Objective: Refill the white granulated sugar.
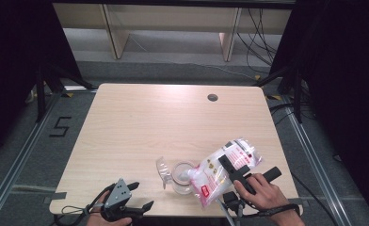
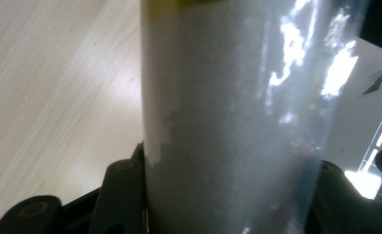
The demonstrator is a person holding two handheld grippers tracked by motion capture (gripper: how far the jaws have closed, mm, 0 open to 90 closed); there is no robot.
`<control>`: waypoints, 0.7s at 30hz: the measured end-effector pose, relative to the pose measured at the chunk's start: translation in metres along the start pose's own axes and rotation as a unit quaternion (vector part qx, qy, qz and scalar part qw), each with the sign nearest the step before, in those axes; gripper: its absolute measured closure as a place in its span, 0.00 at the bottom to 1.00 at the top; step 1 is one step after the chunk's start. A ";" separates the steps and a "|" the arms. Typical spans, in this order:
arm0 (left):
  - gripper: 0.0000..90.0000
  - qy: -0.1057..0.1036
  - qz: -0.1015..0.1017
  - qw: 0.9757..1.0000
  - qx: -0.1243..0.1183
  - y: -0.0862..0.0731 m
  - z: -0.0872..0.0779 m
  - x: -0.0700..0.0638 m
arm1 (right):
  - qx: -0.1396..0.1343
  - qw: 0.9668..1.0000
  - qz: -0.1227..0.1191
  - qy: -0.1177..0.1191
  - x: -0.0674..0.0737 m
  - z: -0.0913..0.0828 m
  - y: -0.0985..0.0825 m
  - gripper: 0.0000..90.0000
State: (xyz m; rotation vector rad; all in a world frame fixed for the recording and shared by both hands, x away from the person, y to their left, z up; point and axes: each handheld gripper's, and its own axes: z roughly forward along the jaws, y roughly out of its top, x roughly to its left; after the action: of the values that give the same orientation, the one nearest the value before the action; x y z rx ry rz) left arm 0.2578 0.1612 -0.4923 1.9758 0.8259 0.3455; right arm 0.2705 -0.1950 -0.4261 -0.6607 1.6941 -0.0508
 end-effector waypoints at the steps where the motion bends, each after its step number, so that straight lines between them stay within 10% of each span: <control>1: 0.22 0.000 0.000 1.000 0.000 0.000 0.000 0.000 | 0.000 1.000 0.000 0.000 0.000 0.000 0.000 0.61; 21: 0.22 0.001 0.003 1.000 0.004 0.000 -0.001 0.001 | -0.001 1.000 0.003 0.000 0.000 0.000 0.000 0.61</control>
State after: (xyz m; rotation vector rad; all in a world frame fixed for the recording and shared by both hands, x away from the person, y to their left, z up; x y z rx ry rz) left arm 0.2578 0.1622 -0.4917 1.9853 0.8232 0.3476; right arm 0.2705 -0.1951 -0.4257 -0.6576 1.6966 -0.0464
